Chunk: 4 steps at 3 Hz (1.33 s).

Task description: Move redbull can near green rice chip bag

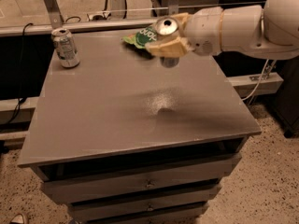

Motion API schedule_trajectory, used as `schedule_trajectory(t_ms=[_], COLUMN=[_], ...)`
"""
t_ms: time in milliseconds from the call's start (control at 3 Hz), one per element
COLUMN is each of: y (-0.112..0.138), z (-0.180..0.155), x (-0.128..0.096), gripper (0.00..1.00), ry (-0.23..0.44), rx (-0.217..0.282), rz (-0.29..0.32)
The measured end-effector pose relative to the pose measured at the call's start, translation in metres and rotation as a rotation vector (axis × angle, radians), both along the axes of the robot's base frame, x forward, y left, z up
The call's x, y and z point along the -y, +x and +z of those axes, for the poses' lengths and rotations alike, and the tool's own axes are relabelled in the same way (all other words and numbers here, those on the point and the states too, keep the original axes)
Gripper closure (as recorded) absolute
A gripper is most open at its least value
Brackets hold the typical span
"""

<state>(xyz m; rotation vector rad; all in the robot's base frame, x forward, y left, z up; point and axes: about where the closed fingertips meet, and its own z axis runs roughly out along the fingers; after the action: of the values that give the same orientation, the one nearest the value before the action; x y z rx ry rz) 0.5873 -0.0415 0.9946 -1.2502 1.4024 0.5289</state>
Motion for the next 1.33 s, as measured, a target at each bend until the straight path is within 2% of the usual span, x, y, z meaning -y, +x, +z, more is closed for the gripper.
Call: schedule_trajectory(t_ms=[333, 667, 1000, 1333], y=[0.043, 0.093, 0.139, 0.171], z=[0.009, 0.005, -0.008, -0.021], x=[0.035, 0.055, 0.068, 0.075], gripper=[1.0, 1.0, 1.0, 1.0], ry=[0.019, 0.042, 0.053, 0.067], rx=[0.047, 0.062, 0.045, 0.024], rz=[-0.063, -0.105, -0.152, -0.189])
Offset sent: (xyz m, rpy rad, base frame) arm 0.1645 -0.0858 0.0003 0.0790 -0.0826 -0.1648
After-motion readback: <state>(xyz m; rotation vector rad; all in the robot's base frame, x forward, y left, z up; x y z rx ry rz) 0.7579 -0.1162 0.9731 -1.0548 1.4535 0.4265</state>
